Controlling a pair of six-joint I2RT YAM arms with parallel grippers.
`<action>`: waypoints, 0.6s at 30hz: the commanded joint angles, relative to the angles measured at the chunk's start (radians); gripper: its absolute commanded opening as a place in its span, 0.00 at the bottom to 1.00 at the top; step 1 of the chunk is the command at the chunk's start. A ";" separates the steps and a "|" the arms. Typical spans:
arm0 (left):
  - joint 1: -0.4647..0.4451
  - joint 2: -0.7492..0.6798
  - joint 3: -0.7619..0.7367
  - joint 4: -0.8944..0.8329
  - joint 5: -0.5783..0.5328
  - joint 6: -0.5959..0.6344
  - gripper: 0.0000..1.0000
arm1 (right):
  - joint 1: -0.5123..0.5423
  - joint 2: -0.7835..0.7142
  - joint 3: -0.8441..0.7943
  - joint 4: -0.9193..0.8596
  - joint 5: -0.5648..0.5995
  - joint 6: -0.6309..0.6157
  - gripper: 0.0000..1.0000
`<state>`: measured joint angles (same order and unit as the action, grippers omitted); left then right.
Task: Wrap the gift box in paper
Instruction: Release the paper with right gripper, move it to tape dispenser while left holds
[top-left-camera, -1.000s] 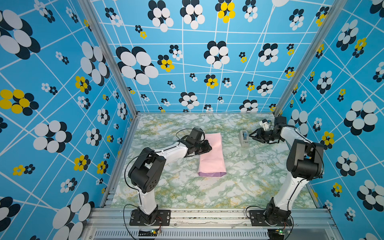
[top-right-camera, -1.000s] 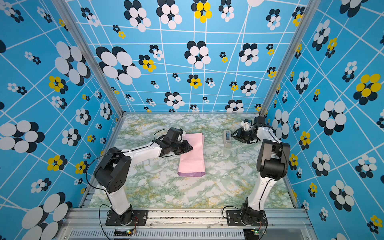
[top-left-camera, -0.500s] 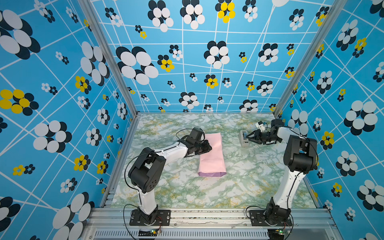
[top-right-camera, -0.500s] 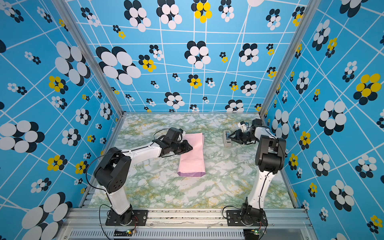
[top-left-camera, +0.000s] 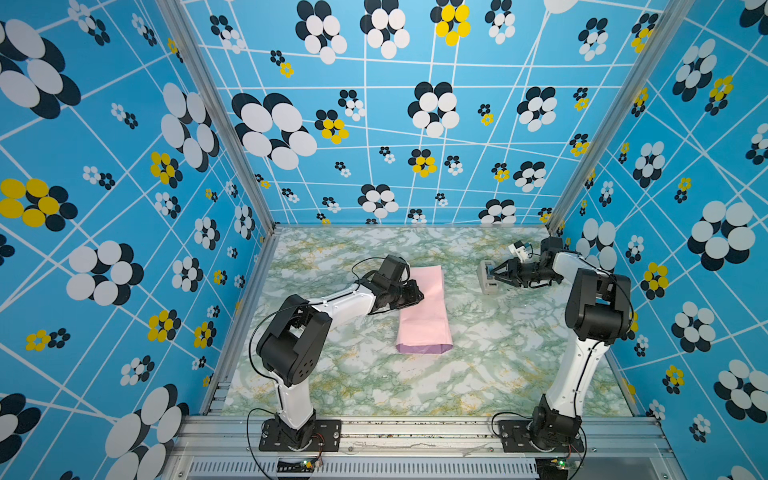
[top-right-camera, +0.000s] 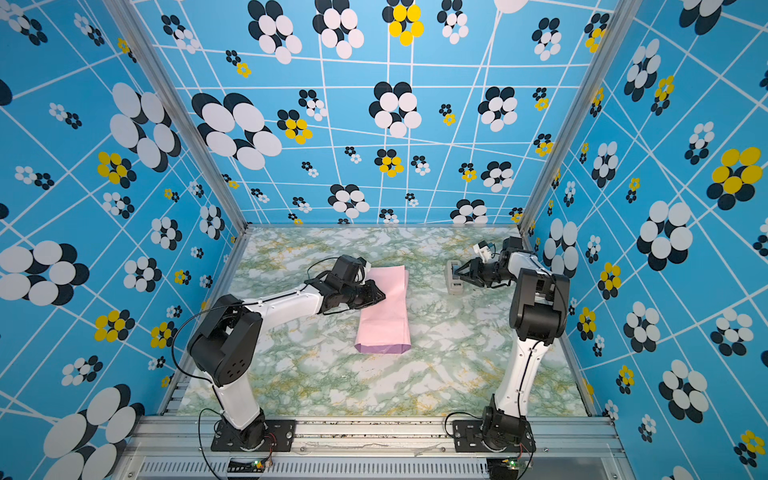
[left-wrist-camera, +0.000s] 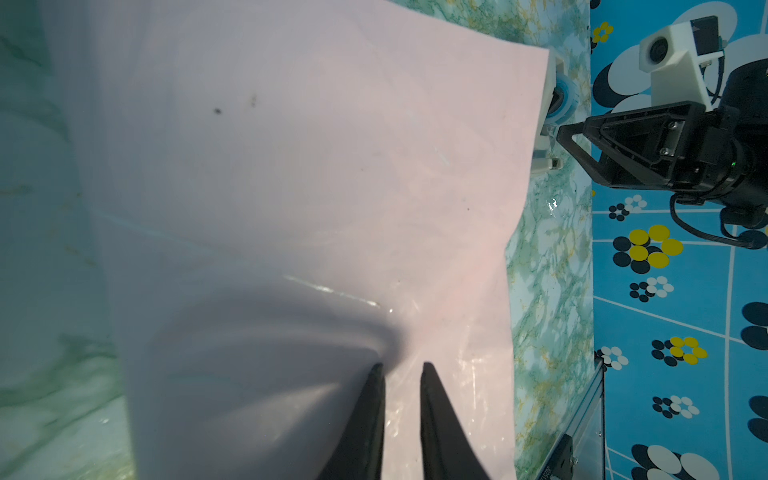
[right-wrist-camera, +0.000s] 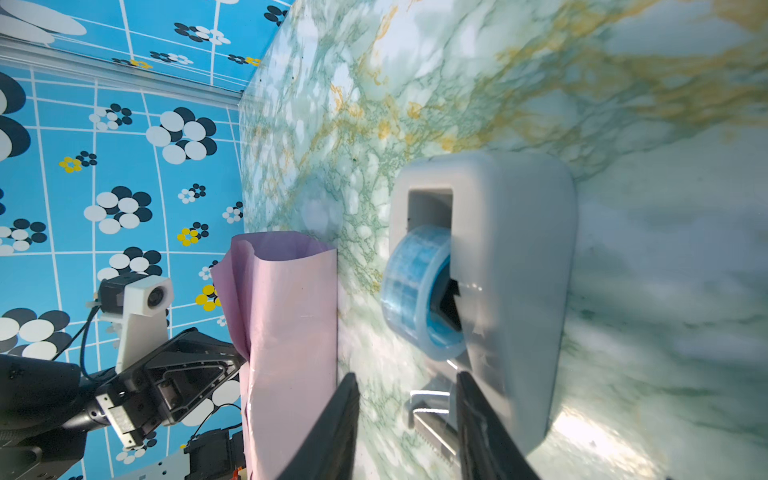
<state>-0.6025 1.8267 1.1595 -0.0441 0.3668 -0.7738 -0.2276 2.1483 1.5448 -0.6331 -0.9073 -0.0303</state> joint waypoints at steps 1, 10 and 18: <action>-0.005 0.041 -0.035 -0.096 -0.045 -0.001 0.20 | 0.011 0.048 0.021 -0.060 0.009 -0.038 0.41; -0.005 0.039 -0.041 -0.087 -0.046 -0.002 0.20 | 0.028 0.061 0.046 -0.118 0.055 -0.077 0.42; -0.003 0.039 -0.045 -0.083 -0.045 -0.002 0.20 | 0.029 0.083 0.100 -0.144 0.016 -0.081 0.37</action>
<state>-0.6025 1.8267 1.1587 -0.0422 0.3668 -0.7742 -0.2096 2.2021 1.6131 -0.7280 -0.8879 -0.0944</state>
